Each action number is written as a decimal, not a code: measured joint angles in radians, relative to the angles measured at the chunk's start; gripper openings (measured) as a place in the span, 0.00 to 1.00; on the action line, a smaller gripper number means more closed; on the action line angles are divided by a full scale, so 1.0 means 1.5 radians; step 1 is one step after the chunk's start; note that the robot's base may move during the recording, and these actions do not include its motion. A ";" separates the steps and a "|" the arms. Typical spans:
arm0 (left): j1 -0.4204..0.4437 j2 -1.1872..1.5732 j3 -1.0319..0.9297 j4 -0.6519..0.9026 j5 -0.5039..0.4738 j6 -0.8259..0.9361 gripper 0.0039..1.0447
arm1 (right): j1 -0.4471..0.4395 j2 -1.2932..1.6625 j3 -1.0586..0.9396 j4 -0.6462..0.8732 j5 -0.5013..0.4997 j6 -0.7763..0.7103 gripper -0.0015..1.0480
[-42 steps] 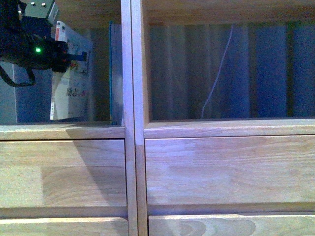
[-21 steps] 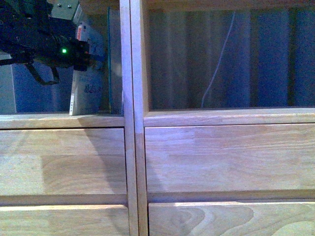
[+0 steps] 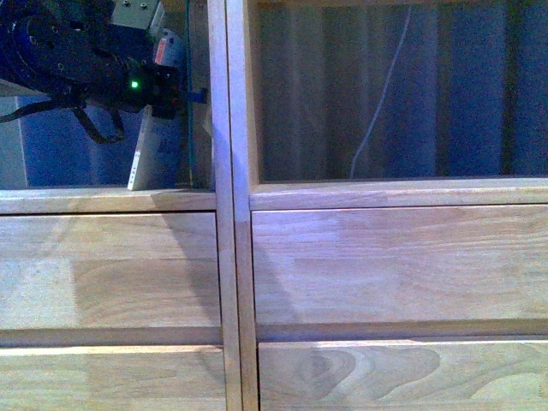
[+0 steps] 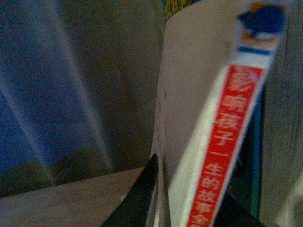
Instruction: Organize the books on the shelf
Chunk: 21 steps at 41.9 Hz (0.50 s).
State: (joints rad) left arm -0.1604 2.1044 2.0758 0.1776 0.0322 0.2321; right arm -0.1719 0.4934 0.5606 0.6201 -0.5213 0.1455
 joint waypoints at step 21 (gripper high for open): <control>-0.004 -0.100 -0.184 0.059 -0.039 0.002 0.93 | -0.014 -0.003 0.000 0.010 -0.008 0.015 0.93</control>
State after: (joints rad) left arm -0.1665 1.9545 1.8000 0.2665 -0.0261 0.2356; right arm -0.1928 0.4892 0.5602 0.6350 -0.5339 0.1684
